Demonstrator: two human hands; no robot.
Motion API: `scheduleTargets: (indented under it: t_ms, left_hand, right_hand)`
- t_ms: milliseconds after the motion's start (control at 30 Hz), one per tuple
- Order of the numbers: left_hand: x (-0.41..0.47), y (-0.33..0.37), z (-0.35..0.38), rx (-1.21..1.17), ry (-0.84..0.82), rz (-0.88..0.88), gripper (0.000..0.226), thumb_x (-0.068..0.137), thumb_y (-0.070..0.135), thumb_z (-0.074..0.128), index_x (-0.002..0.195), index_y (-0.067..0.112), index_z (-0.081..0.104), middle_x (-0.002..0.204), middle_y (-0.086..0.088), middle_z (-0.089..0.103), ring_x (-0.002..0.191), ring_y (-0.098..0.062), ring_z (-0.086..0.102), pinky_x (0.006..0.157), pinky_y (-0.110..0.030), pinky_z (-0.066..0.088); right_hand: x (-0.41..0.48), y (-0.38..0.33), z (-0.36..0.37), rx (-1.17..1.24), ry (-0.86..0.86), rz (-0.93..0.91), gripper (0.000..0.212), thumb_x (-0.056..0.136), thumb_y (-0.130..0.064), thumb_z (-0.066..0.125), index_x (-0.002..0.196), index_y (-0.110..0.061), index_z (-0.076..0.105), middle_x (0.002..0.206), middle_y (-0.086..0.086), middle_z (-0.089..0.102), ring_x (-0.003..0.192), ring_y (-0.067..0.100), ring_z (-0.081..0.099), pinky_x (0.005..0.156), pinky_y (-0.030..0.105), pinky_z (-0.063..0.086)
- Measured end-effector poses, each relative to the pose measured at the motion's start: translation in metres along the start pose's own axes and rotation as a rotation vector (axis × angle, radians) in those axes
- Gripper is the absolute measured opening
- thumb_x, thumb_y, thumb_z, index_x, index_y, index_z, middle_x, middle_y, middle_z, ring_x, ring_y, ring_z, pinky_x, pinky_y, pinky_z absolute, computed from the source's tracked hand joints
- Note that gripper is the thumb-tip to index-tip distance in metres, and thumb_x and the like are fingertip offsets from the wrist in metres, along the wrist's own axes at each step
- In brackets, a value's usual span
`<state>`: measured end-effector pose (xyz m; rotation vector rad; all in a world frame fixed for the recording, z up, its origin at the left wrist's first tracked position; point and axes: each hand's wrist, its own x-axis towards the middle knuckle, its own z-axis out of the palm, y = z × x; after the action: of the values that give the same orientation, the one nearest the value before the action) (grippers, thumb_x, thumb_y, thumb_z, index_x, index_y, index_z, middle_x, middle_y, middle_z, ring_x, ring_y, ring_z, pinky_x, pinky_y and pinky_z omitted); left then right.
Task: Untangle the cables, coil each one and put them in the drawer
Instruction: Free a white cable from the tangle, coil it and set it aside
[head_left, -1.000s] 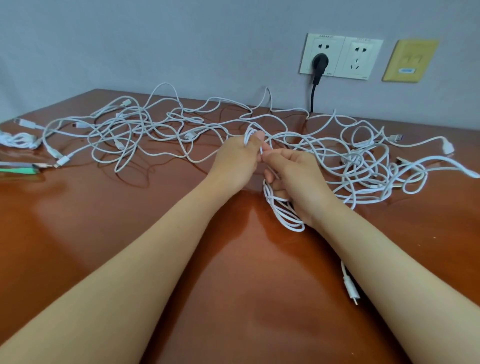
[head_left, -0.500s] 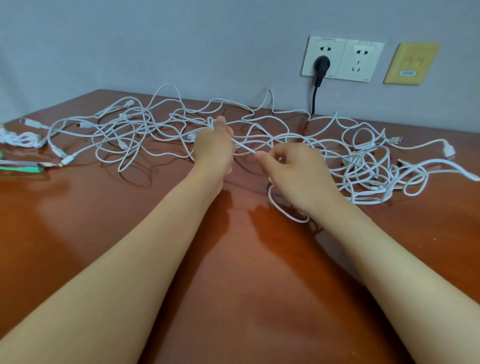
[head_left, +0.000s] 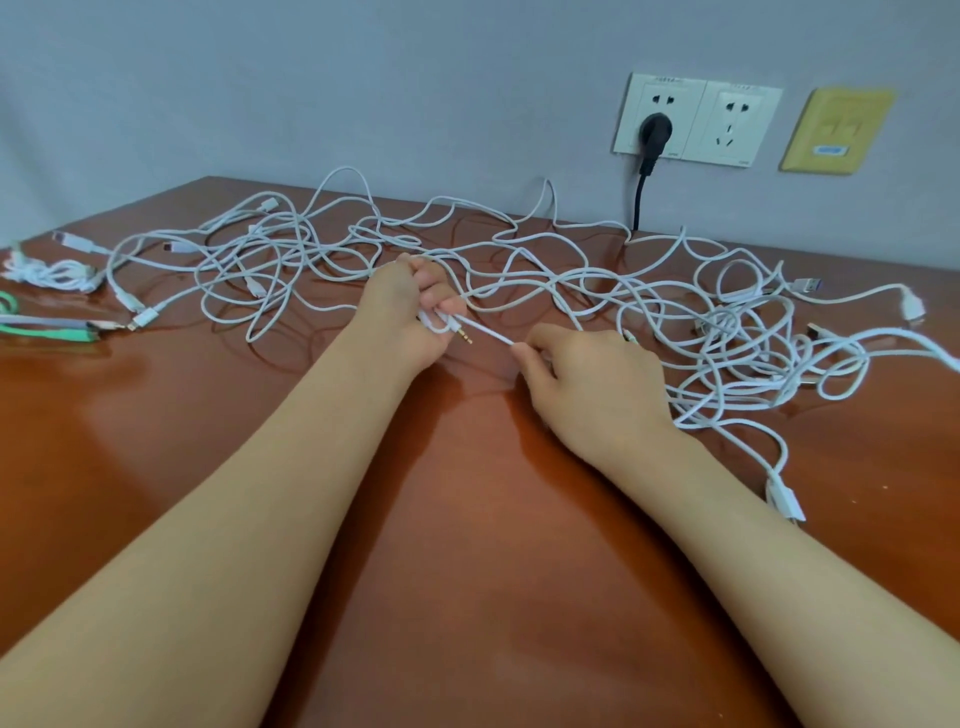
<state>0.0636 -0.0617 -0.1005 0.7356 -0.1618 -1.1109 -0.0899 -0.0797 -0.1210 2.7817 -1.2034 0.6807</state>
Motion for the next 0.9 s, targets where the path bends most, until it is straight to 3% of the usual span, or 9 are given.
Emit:
scheduleTargets:
  t_ms: [67, 200, 333, 433, 500, 600, 700, 767, 900]
  left_hand:
    - [0.003, 0.001, 0.0, 0.177, 0.049, 0.09, 0.037, 0.099, 0.01, 0.018, 0.064, 0.019, 0.028, 0.032, 0.009, 0.025, 0.022, -0.005, 0.017, 0.029, -0.01, 0.015]
    - [0.005, 0.006, 0.003, 0.518, 0.21, 0.284, 0.038, 0.103, 0.026, 0.023, 0.067, 0.019, 0.032, 0.026, 0.012, 0.027, 0.019, -0.003, 0.017, 0.03, -0.006, 0.013]
    - [0.004, 0.004, 0.001, 0.709, 0.26, 0.307, 0.025, 0.102, 0.025, 0.025, 0.084, 0.016, 0.04, 0.027, 0.011, 0.031, 0.017, -0.002, 0.02, 0.03, -0.004, 0.016]
    - [-0.002, -0.004, 0.006, 0.753, 0.153, 0.244, 0.034, 0.103, 0.029, 0.026, 0.074, 0.017, 0.038, 0.036, 0.005, 0.033, 0.02, -0.004, 0.02, 0.033, -0.003, 0.016]
    - [-0.006, -0.011, 0.011, 0.936, 0.089, 0.251, 0.038, 0.102, 0.034, 0.029, 0.07, 0.016, 0.04, 0.046, 0.001, 0.036, 0.028, -0.008, 0.028, 0.033, -0.007, 0.018]
    - [-0.016, -0.021, 0.017, 1.21, -0.038, 0.198, 0.048, 0.099, 0.049, 0.031, 0.081, 0.011, 0.054, 0.069, -0.003, 0.046, 0.041, -0.012, 0.033, 0.036, -0.014, 0.023]
    - [-0.024, -0.025, 0.018, 1.329, -0.197, 0.035, 0.058, 0.092, 0.065, 0.025, 0.063, 0.018, 0.044, 0.054, 0.0, 0.035, 0.034, -0.009, 0.023, 0.036, -0.014, 0.019]
    - [-0.024, -0.027, 0.016, 1.42, -0.26, 0.016, 0.061, 0.088, 0.071, 0.022, 0.065, 0.022, 0.048, 0.048, 0.002, 0.034, 0.033, -0.008, 0.023, 0.038, -0.015, 0.02]
    - [-0.028, -0.027, 0.016, 1.449, -0.361, -0.039, 0.066, 0.088, 0.071, 0.017, 0.065, 0.018, 0.047, 0.043, 0.004, 0.029, 0.033, -0.008, 0.021, 0.038, -0.015, 0.02]
  right_hand:
    - [-0.001, -0.002, 0.002, 0.025, 0.004, -0.02, 0.029, 0.099, -0.038, 0.033, 0.107, -0.022, 0.056, 0.101, 0.009, 0.065, 0.101, 0.034, 0.057, 0.067, 0.033, 0.03]
    - [-0.002, 0.0, 0.001, 0.112, 0.053, -0.07, 0.021, 0.097, -0.033, 0.037, 0.102, -0.021, 0.054, 0.099, 0.003, 0.065, 0.099, 0.03, 0.056, 0.067, 0.032, 0.032]
    - [-0.003, -0.002, 0.003, 0.161, 0.173, -0.266, 0.025, 0.092, -0.031, 0.038, 0.095, -0.016, 0.059, 0.09, 0.001, 0.061, 0.084, 0.031, 0.06, 0.059, 0.033, 0.039]
    - [-0.004, -0.004, 0.006, 0.164, 0.208, -0.329, 0.031, 0.087, -0.034, 0.038, 0.087, -0.016, 0.063, 0.077, 0.0, 0.056, 0.065, 0.029, 0.061, 0.048, 0.028, 0.039]
    - [-0.005, -0.005, 0.007, 0.191, 0.209, -0.319, 0.029, 0.088, -0.036, 0.041, 0.087, -0.018, 0.064, 0.078, -0.002, 0.058, 0.07, 0.026, 0.061, 0.05, 0.026, 0.038]
    - [-0.004, -0.004, 0.002, 0.282, 0.172, -0.2, 0.026, 0.089, -0.04, 0.046, 0.092, -0.023, 0.066, 0.087, -0.005, 0.065, 0.085, 0.017, 0.058, 0.059, 0.027, 0.031]
    - [-0.001, 0.0, 0.003, 0.321, 0.219, -0.11, 0.018, 0.085, -0.035, 0.055, 0.084, -0.02, 0.065, 0.065, -0.005, 0.059, 0.075, 0.028, 0.061, 0.064, 0.032, 0.033]
    - [0.0, 0.0, 0.003, 0.348, 0.228, -0.033, 0.012, 0.086, -0.03, 0.058, 0.081, -0.021, 0.063, 0.057, -0.01, 0.048, 0.072, 0.027, 0.059, 0.069, 0.034, 0.035]
    - [0.001, 0.002, 0.004, 0.44, 0.234, 0.048, 0.008, 0.089, -0.019, 0.053, 0.091, -0.018, 0.061, 0.08, -0.007, 0.065, 0.086, 0.021, 0.058, 0.076, 0.035, 0.039]
